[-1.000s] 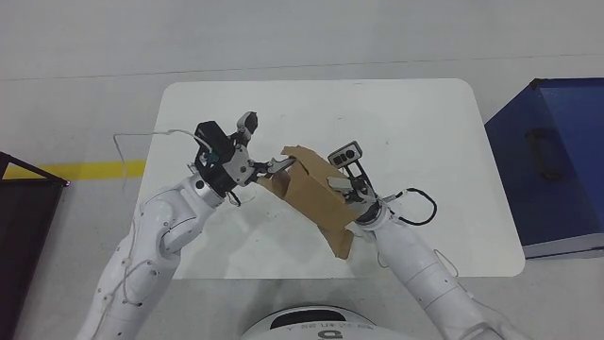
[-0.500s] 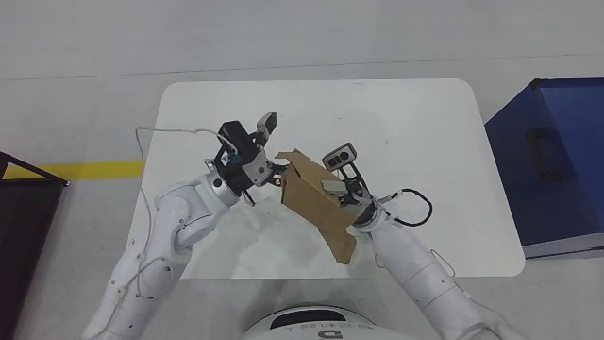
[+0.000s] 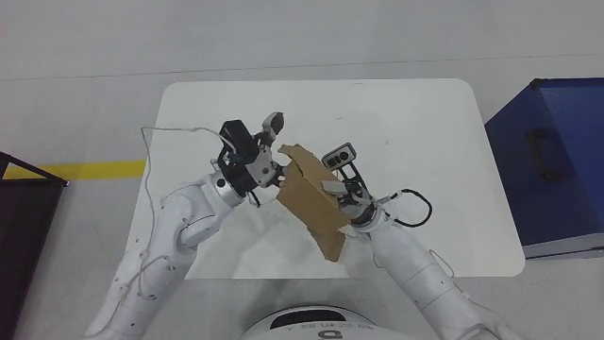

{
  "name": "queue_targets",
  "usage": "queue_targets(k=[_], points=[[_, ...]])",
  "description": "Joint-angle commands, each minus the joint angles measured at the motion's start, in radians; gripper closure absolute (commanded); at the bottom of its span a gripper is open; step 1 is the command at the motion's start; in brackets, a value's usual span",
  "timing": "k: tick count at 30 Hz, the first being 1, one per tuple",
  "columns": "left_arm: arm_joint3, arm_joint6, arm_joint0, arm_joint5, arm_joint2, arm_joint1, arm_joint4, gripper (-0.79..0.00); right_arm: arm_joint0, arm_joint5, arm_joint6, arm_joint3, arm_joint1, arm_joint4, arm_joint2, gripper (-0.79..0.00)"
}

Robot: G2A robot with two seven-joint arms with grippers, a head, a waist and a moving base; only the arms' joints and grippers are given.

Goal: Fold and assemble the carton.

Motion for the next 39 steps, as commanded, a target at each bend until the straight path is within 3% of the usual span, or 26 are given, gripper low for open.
queue_targets(k=[1,10,16,28,39], points=[[-0.002,-0.004,0.004,0.007,-0.033,0.003,-0.027,-0.785,-0.002,0.001,0.000,0.000,0.001,0.004,0.004,0.000],[-0.018,-0.005,0.047,0.009,-0.145,0.014,-0.068,-0.785,-0.002,0.002,0.000,0.003,0.000,0.010,0.008,0.000],[-0.043,-0.002,0.069,-0.038,-0.147,0.015,-0.104,-0.785,0.000,0.001,0.000,0.008,-0.001,0.013,0.007,0.000],[-0.039,0.000,0.061,-0.099,-0.082,0.013,-0.020,-0.785,-0.008,-0.004,0.000,0.001,0.001,0.007,0.013,0.000],[-0.016,0.027,0.094,-0.053,-0.167,0.016,-0.102,-0.785,-0.017,-0.001,0.000,-0.008,0.002,0.009,0.015,0.000]])
